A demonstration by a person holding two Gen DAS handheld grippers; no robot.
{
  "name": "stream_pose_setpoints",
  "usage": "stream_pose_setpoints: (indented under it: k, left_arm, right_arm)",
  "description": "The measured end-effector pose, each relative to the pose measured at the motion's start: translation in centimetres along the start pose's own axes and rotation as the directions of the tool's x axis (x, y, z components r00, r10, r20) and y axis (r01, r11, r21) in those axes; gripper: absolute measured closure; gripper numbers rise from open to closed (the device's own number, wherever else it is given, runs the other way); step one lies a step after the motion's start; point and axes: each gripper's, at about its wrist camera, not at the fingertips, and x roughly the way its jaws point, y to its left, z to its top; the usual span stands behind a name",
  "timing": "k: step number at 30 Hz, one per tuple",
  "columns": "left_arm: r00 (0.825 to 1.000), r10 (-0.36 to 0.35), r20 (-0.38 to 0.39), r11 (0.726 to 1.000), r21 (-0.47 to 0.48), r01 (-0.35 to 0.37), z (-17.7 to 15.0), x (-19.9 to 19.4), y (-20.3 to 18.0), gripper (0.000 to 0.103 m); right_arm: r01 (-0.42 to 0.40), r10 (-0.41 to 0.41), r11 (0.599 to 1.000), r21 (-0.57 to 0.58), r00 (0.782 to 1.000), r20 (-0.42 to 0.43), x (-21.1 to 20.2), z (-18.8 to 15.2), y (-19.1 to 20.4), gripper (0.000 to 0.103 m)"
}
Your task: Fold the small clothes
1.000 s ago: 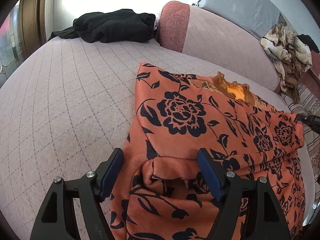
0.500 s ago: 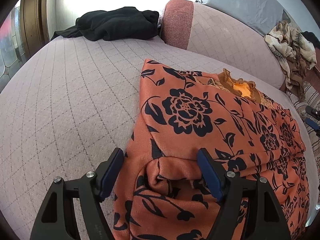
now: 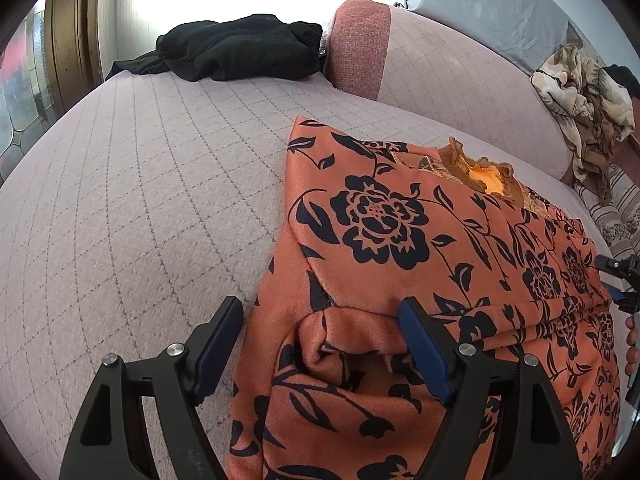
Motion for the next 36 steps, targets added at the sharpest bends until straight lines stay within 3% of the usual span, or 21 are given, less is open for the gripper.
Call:
stream_pose_setpoints:
  k: [3,6,7,9,10,11,13,16,21,24,28,32,36]
  left_arm:
    - [1.0,0.007,-0.008,1.0,0.006,-0.007,0.1,0.0,-0.1,0.021]
    - [1.0,0.004,-0.011,1.0,0.007,-0.004,0.3,0.1,-0.2,0.021]
    - [1.0,0.0,-0.012,1.0,0.005,0.0,0.3,0.1,-0.1,0.021]
    - [1.0,-0.001,-0.013,1.0,0.006,0.001,0.3,0.1,-0.1,0.02]
    - [1.0,0.001,-0.015,1.0,0.008,-0.001,0.3,0.1,-0.1,0.02]
    - [1.0,0.002,-0.014,1.0,0.007,-0.001,0.3,0.1,-0.1,0.02]
    - [1.0,0.005,-0.015,1.0,0.01,-0.005,0.4,0.2,-0.2,0.02]
    - [1.0,0.0,-0.001,1.0,0.003,0.0,0.2,-0.2,-0.1,0.02]
    - [0.997,-0.016,0.069,1.0,-0.015,0.017,-1.1,-4.0,1.0,0.02]
    - [0.994,-0.015,0.108,1.0,0.015,0.014,-3.0,-8.4,1.6,0.02]
    - [0.995,-0.043,0.09,0.999,-0.025,0.046,-7.4,-14.6,3.9,0.02]
    - [0.998,-0.023,0.052,0.997,-0.07,0.026,-12.6,-19.2,6.1,0.02]
    - [0.999,-0.034,-0.04,0.997,-0.075,0.031,-16.4,-19.9,6.2,0.02]
  right_arm:
    - [-0.045,0.052,0.996,-0.076,0.995,0.09,-2.5,0.4,2.9,0.011]
    - [-0.067,0.081,0.992,-0.111,0.989,0.127,-2.4,1.1,4.5,0.011]
    - [-0.034,0.045,0.994,-0.102,0.993,0.108,-1.2,1.4,4.2,0.01]
    - [0.038,-0.039,0.997,-0.068,0.999,-0.018,3.0,1.6,2.5,0.01]
    - [0.036,-0.035,0.997,-0.075,0.999,0.004,2.9,1.5,2.2,0.01]
    - [0.039,-0.036,0.996,-0.078,0.999,0.032,1.9,1.6,2.8,0.01]
    - [-0.035,0.039,0.995,-0.094,0.998,0.042,0.0,1.5,4.0,0.01]
    - [-0.029,0.043,0.989,-0.147,0.994,0.097,-4.1,0.3,5.3,0.01]
    - [-0.028,0.049,0.985,-0.172,0.992,0.118,-11.4,-5.0,3.5,0.01]
    - [0.003,0.011,0.981,-0.193,0.997,0.072,-14.6,-8.8,0.7,0.01]
    - [0.01,-0.014,0.987,-0.161,1.0,-0.02,-16.5,-13.0,-4.7,0.01]
    - [-0.061,0.054,0.996,-0.06,0.992,-0.115,-17.4,-16.5,-9.2,0.01]
    - [-0.133,0.134,0.991,0.018,0.97,-0.202,-17.4,-19.0,-11.2,0.01]
